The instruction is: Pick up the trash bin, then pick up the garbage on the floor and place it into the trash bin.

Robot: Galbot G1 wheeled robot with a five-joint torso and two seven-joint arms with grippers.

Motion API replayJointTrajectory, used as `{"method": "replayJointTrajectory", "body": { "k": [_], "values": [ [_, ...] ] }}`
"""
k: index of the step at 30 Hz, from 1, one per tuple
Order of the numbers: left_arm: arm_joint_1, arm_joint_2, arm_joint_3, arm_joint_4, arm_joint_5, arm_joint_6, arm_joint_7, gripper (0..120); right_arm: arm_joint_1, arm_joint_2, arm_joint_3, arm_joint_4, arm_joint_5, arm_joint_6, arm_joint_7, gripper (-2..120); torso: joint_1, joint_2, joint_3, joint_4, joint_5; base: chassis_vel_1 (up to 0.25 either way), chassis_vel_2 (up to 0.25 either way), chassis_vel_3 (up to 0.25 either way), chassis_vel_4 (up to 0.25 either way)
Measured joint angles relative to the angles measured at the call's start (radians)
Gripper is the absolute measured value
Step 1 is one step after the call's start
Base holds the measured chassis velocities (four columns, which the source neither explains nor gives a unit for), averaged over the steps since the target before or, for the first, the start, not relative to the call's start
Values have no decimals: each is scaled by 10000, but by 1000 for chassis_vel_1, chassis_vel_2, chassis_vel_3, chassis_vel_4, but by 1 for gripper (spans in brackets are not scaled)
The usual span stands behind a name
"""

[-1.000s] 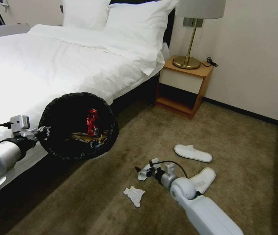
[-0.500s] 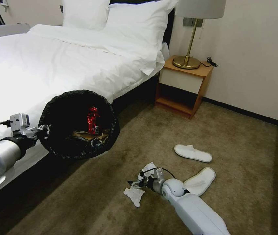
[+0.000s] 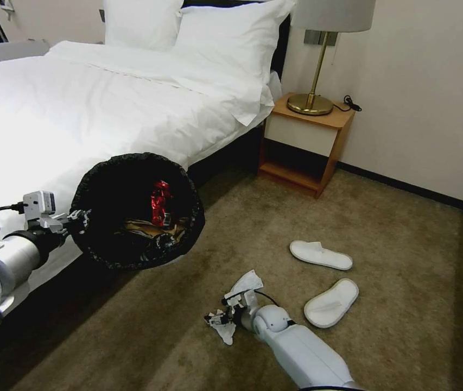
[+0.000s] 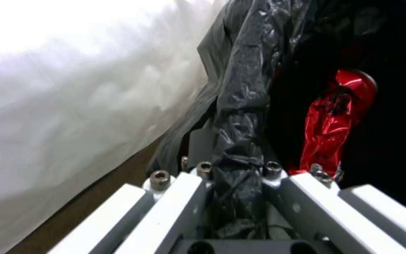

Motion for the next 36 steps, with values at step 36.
{"method": "replayJointTrajectory", "body": {
  "k": [36],
  "values": [
    [-240,-47,100,258,65,0,133,2,-428,-430,-423,806,-914,-317,340,100,4,-12,13,16,13,0,0,0,0]
  ]
}}
